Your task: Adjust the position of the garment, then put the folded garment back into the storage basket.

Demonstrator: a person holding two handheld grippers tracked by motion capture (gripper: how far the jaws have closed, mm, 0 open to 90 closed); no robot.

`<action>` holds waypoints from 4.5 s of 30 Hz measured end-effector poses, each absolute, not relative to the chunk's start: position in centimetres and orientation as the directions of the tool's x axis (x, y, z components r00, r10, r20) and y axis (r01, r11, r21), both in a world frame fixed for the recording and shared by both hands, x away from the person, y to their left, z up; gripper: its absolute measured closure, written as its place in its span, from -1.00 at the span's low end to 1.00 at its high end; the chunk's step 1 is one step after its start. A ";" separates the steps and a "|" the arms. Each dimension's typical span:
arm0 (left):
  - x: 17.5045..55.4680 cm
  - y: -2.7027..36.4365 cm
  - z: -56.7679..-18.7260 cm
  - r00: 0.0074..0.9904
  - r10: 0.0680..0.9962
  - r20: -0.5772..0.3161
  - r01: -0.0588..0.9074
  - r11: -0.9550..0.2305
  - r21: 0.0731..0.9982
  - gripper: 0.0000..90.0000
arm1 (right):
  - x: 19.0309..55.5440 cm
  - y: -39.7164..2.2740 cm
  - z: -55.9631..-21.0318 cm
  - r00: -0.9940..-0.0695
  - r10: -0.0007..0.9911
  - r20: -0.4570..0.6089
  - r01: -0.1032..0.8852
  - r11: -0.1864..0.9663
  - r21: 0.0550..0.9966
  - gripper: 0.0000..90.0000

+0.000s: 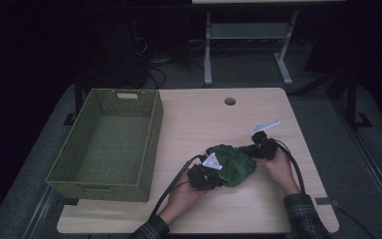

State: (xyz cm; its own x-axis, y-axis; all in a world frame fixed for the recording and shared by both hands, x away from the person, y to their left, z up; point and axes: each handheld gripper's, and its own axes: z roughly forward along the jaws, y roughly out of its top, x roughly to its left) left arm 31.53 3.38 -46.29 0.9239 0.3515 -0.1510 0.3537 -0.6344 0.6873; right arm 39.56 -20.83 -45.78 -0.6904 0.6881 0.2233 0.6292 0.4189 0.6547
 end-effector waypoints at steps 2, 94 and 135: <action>31.7 3.7 -46.3 0.924 0.355 -0.145 0.353 -0.641 0.681 0.99 | 39.2 -21.0 -45.6 -0.692 0.687 0.222 0.629 0.423 0.653 1.00; 35.7 3.7 -40.0 0.970 0.243 0.020 0.186 -0.793 0.580 -0.71 | 27.6 -28.7 -48.2 -0.498 0.867 0.026 0.607 0.327 0.724 -0.69; 36.7 0.7 -44.9 0.985 0.172 -0.025 0.165 -0.884 0.437 -0.39 | 27.6 -28.7 -48.2 -0.493 0.870 0.025 0.608 0.324 0.725 -0.67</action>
